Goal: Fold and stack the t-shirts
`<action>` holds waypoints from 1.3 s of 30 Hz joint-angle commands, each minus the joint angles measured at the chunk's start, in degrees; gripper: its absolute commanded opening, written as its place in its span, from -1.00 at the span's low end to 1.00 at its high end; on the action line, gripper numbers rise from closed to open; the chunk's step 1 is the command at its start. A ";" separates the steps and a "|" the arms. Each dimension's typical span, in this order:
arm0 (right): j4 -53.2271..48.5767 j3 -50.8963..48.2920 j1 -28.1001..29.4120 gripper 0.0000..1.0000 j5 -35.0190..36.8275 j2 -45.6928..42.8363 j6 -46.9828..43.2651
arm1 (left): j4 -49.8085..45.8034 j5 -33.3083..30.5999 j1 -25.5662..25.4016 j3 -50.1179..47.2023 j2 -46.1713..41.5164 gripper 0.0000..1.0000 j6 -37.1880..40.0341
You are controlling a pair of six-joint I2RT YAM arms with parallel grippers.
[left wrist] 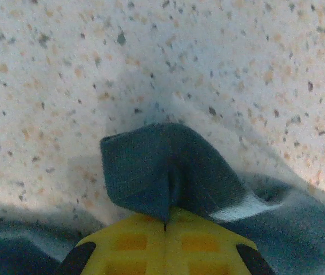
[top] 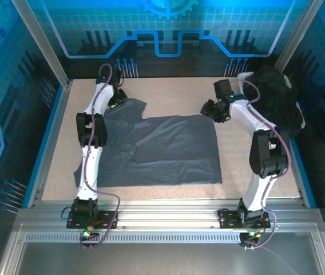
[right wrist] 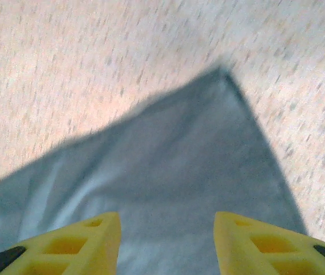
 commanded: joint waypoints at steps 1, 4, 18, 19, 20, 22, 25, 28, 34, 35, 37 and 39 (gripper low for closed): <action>-3.89 5.69 -2.18 -0.08 5.00 5.97 1.93 | -0.79 -2.29 -1.69 -2.12 -8.14 -1.00 2.04; -7.54 12.39 -2.34 -0.14 6.50 12.27 0.83 | 4.51 -2.63 -2.06 -10.66 -14.61 -1.00 2.02; -7.43 22.80 -3.09 -0.28 2.03 25.25 -8.01 | 11.85 -0.22 -1.80 -31.89 -28.93 -1.00 4.48; -7.29 22.95 -3.13 -0.30 1.60 25.47 -8.35 | 11.92 -0.06 -1.80 -32.46 -29.31 -1.00 4.47; -7.44 23.13 -3.16 -0.31 1.44 25.48 -8.61 | 11.92 0.05 -1.80 -32.78 -29.57 -1.00 4.38; -8.05 23.58 -3.08 -0.36 1.10 25.48 -9.13 | 11.83 0.13 -1.80 -33.16 -29.93 -1.00 4.28; -9.27 23.99 -3.12 -0.44 1.20 27.40 -9.78 | 11.59 0.02 -1.80 -33.53 -30.38 -1.00 4.25; -10.21 24.03 -3.30 -0.50 1.58 27.76 -10.38 | 11.44 -0.04 -1.80 -33.79 -30.88 -1.00 4.28; -11.79 24.82 -3.60 -0.70 2.18 28.24 -11.73 | 11.31 -0.28 -1.80 -35.34 -32.57 -1.00 4.36; -11.68 24.77 -3.65 -0.80 2.33 27.99 -11.99 | 11.35 -0.47 -1.80 -35.76 -33.02 -1.00 4.26; -10.35 23.76 -3.67 -0.91 2.45 26.82 -12.72 | 11.31 -0.54 -1.72 -36.63 -33.96 -1.00 4.14; -7.98 22.21 -3.68 -0.99 2.03 24.43 -13.57 | 11.31 -0.72 -1.54 -37.84 -35.33 -1.00 3.79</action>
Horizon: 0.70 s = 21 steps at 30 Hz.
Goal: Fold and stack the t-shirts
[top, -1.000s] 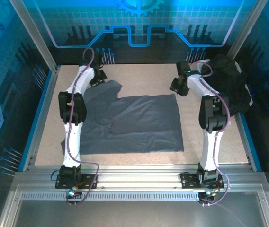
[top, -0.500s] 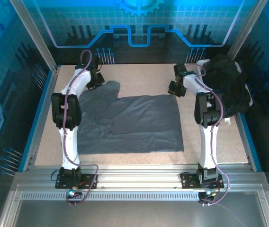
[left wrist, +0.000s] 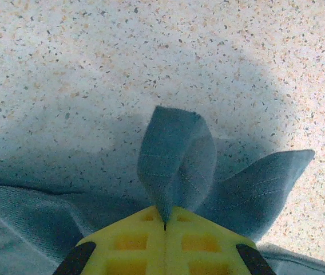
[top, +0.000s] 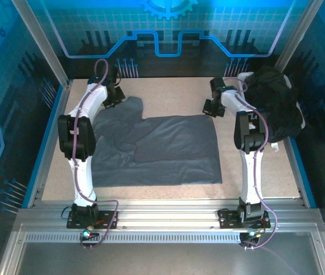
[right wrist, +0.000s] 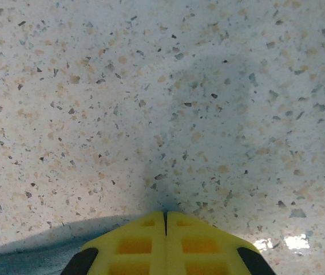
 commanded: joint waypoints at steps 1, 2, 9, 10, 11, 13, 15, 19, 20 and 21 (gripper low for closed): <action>1.79 -2.46 -0.87 -1.00 -0.67 -3.49 -2.42 | -0.07 -0.43 0.58 -2.50 -4.67 -1.00 0.75; 2.77 -3.22 -0.83 -1.00 -0.76 -4.80 -2.74 | -0.08 -0.69 0.78 -3.55 -5.89 -1.00 0.49; 5.87 -9.94 0.55 -1.00 -0.12 -13.16 -3.76 | 0.79 0.32 3.29 -14.66 -16.26 -1.00 -1.42; 6.65 -11.94 0.77 -1.00 0.07 -14.78 -3.51 | 0.96 0.60 3.71 -16.75 -18.28 -1.00 -1.90; 7.35 -14.05 0.94 -1.00 0.25 -16.53 -3.16 | 1.13 0.90 4.19 -18.96 -20.66 -1.00 -2.30; 8.64 -18.02 1.15 -1.00 0.44 -19.69 -2.46 | 1.43 1.21 4.84 -23.00 -24.90 -1.00 -2.81; 9.23 -21.93 1.35 -1.00 0.89 -22.74 -1.43 | 1.13 0.73 5.35 -26.84 -29.06 -1.00 -3.36; 9.89 -29.53 1.95 -1.00 1.50 -28.96 0.35 | -1.35 -3.93 5.97 -34.93 -38.73 -1.00 -5.89; 9.99 -31.46 2.03 -1.00 1.60 -30.60 0.82 | -1.86 -5.33 6.07 -37.35 -41.44 -1.00 -6.79; 10.13 -33.31 2.30 -1.00 1.66 -32.10 1.23 | -2.52 -7.02 6.16 -39.79 -44.36 -1.00 -7.83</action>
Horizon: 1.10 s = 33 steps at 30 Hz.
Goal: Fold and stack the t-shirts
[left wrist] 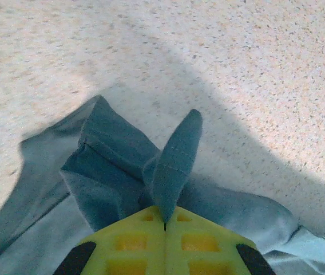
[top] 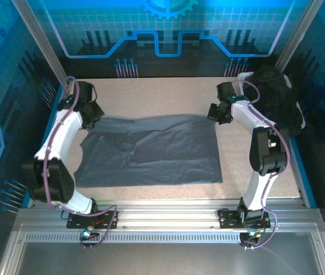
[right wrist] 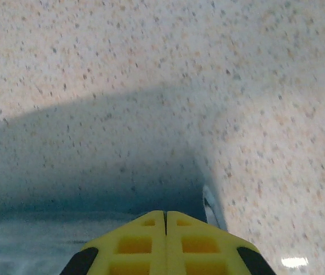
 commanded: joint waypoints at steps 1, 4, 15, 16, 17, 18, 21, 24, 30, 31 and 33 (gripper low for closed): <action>1.07 -5.66 1.19 -1.00 0.93 -5.27 2.31 | -4.11 -6.15 0.48 -6.87 -8.82 -1.00 -4.48; 0.38 -9.30 2.36 -1.00 1.34 -8.54 3.07 | -5.67 -6.85 0.77 -12.48 -15.38 -1.00 -6.70; -2.80 -22.85 6.11 -1.00 3.25 -16.94 7.22 | -11.06 -5.35 0.77 -25.85 -25.06 -1.00 -10.51; -2.87 -23.71 6.39 -1.00 3.66 -17.46 7.26 | -10.92 -4.92 0.77 -26.64 -24.97 -1.00 -10.70; -2.95 -24.65 6.56 -1.00 3.97 -18.07 7.47 | -10.55 -4.57 0.77 -27.58 -24.94 -1.00 -10.82; -3.24 -25.21 6.59 -1.00 4.38 -18.48 7.73 | -10.55 -4.57 0.77 -28.27 -25.07 -1.00 -11.21; -3.92 -26.55 6.78 -1.00 5.49 -19.60 8.05 | -10.70 -4.77 0.68 -29.89 -25.79 -1.00 -11.92; -3.88 -27.64 6.74 -1.00 5.47 -20.08 8.13 | -10.95 -4.62 0.72 -31.31 -26.00 -1.00 -12.04; -4.77 -28.76 6.88 -0.74 4.41 -21.17 8.93 | -10.71 -3.31 0.70 -34.47 -23.85 -1.00 -13.83; -5.06 -28.93 6.85 -0.69 4.27 -21.73 9.15 | -10.98 -3.70 0.68 -34.65 -23.51 -1.00 -14.23; -5.71 -29.46 6.72 -0.47 4.11 -22.97 9.67 | -10.62 -3.68 0.68 -34.95 -23.32 -1.00 -14.39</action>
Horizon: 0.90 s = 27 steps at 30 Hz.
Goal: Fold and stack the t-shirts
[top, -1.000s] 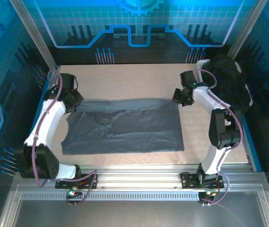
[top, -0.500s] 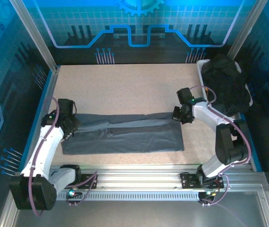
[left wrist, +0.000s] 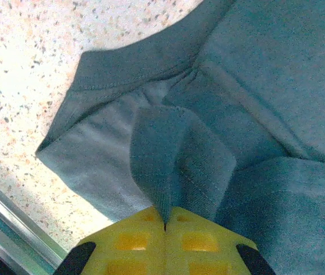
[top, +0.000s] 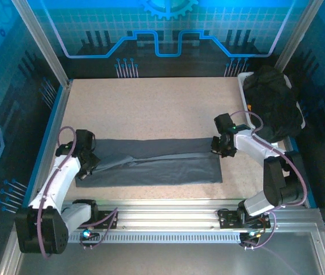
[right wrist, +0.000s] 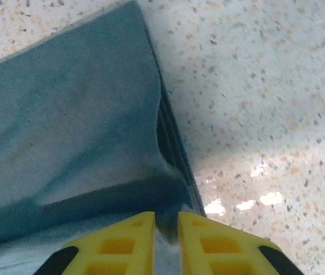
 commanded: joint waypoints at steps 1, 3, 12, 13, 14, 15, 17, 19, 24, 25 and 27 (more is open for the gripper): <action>-2.77 -0.94 0.32 -0.39 -0.20 -3.29 1.73 | -1.26 0.24 0.33 -0.85 0.32 -1.00 -1.78; -3.41 -1.01 0.22 -0.29 -0.45 -4.15 2.59 | -1.24 0.28 0.35 -0.91 0.41 -1.00 -1.86; -1.18 0.54 0.71 -0.40 -4.97 -1.91 7.20 | 1.21 1.93 0.07 -2.45 3.05 -1.00 -1.91; -1.04 0.55 0.89 -0.43 -5.09 -1.42 7.56 | 1.22 2.16 0.00 -2.53 3.40 -1.00 -1.87; -0.77 0.55 0.90 -0.47 -5.26 -0.83 7.97 | 1.13 2.08 -0.09 -2.55 3.88 -1.00 -1.96; -0.42 0.55 0.88 -0.50 -5.54 -0.20 8.28 | 1.13 2.21 -0.11 -2.62 4.14 -1.00 -2.04; 0.14 0.87 0.83 -0.55 -5.82 1.16 8.48 | 1.87 2.85 -0.11 -2.89 4.41 -0.80 -1.90; 0.49 1.78 0.89 -0.58 -6.39 2.73 8.56 | 3.92 4.66 -0.19 -2.49 4.44 -0.33 -0.76; 0.95 5.48 0.91 -0.58 -8.38 8.35 9.08 | 5.19 4.50 0.12 4.69 8.09 0.03 1.01; 0.83 6.29 0.95 -0.58 -8.55 9.43 9.16 | 5.18 4.69 0.44 6.42 9.20 0.06 1.19; 0.21 8.28 1.08 -0.58 -8.80 12.17 9.31 | 4.58 4.94 1.52 11.18 12.82 0.13 1.44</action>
